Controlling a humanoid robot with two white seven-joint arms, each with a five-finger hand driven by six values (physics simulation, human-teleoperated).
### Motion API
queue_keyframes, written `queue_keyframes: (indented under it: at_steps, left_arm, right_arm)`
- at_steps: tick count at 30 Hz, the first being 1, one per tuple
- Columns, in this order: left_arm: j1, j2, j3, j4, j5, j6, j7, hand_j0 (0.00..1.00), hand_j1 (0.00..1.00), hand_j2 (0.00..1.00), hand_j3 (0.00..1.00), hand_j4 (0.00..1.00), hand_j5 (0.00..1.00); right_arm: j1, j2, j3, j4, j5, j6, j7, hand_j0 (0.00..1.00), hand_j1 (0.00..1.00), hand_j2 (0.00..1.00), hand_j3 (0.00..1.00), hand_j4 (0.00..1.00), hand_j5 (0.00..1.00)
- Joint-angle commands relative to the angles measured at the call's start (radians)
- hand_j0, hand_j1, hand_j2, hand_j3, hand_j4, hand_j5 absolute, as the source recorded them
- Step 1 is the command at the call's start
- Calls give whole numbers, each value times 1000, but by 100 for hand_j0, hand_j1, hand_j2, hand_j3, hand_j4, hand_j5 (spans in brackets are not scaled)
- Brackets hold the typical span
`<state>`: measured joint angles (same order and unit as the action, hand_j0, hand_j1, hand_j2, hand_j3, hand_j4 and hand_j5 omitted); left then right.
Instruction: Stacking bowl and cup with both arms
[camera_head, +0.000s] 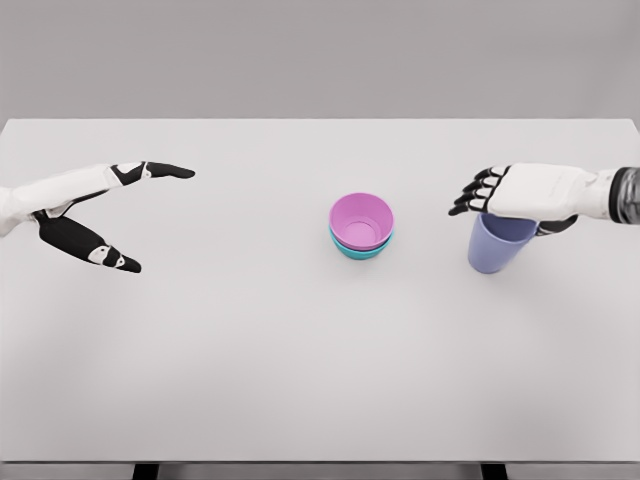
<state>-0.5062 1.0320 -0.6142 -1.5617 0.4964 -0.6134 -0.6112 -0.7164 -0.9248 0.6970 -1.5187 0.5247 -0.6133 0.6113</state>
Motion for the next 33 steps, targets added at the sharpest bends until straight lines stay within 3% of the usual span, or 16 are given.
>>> queue_keyframes:
  at_steps: [1,2,5,18,22,25,28,33]
  left_arm:
    - [0,-1,1,0,8,3,0,100,100,100,100,100,100]
    - [0,-3,1,0,8,3,0,100,100,100,100,100,100]
    - [0,-3,1,0,8,3,0,100,100,100,100,100,100]
    - [5,-7,2,8,8,3,0,100,100,100,100,100,100]
    - [5,-7,2,8,10,3,0,100,100,100,100,100,100]
    - [5,-7,2,8,8,3,0,100,100,100,100,100,100]
    - [5,-7,2,8,10,3,0,100,100,100,100,100,100]
    - [5,-7,2,8,10,3,0,100,100,100,100,100,100]
  right_arm:
    - [0,-2,13,-6,-5,2,0,92,92,92,92,92,92]
    - [-2,-3,18,-5,-6,2,0,83,83,83,83,83,83]
    - [-2,-3,18,-5,-9,2,0,71,71,71,71,71,71]
    - [-21,26,-48,0,-17,2,0,74,74,74,74,74,74]
    - [-38,66,-97,0,-17,2,0,74,74,74,74,74,74]
    - [-44,81,-99,0,-17,2,0,66,66,66,66,66,66]
    - [-48,89,-100,-3,-17,2,0,65,65,65,65,65,65]
    - [-80,156,-100,2,-17,2,0,65,65,65,65,65,65]
